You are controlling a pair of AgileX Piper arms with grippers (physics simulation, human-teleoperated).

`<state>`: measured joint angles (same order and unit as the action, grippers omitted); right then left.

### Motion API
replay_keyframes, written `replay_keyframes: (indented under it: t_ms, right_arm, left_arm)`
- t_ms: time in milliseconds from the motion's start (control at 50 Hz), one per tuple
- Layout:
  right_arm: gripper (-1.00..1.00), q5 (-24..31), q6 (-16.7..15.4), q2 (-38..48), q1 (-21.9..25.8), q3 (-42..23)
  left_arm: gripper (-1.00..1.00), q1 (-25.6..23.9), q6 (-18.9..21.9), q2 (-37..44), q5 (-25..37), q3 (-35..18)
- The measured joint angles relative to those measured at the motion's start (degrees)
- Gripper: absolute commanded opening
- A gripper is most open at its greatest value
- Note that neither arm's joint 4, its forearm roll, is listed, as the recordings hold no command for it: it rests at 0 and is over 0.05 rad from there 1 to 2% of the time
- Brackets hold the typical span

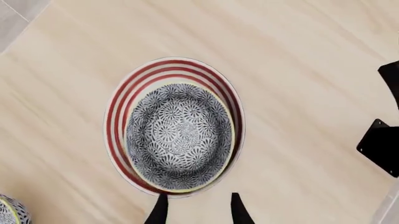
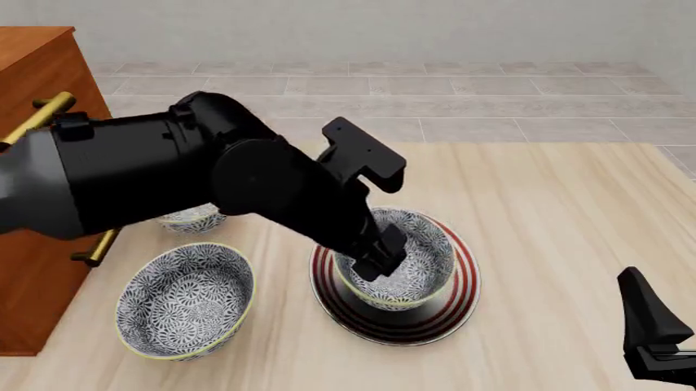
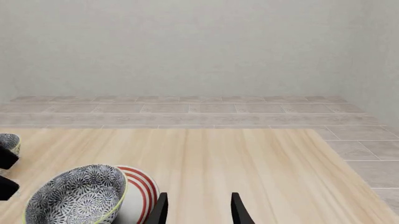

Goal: Put the bowl at the front on the plate.

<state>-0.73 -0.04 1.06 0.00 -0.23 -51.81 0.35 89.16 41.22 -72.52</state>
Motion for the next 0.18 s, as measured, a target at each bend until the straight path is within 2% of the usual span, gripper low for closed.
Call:
replay_keyframes:
  t_ms: [180]
  right_arm:
    - [1.00, 0.0, 0.0, 0.0, 0.0, 0.0]
  left_arm:
    - [1.00, 2.1, 1.0, -7.6, 1.6, 4.0]
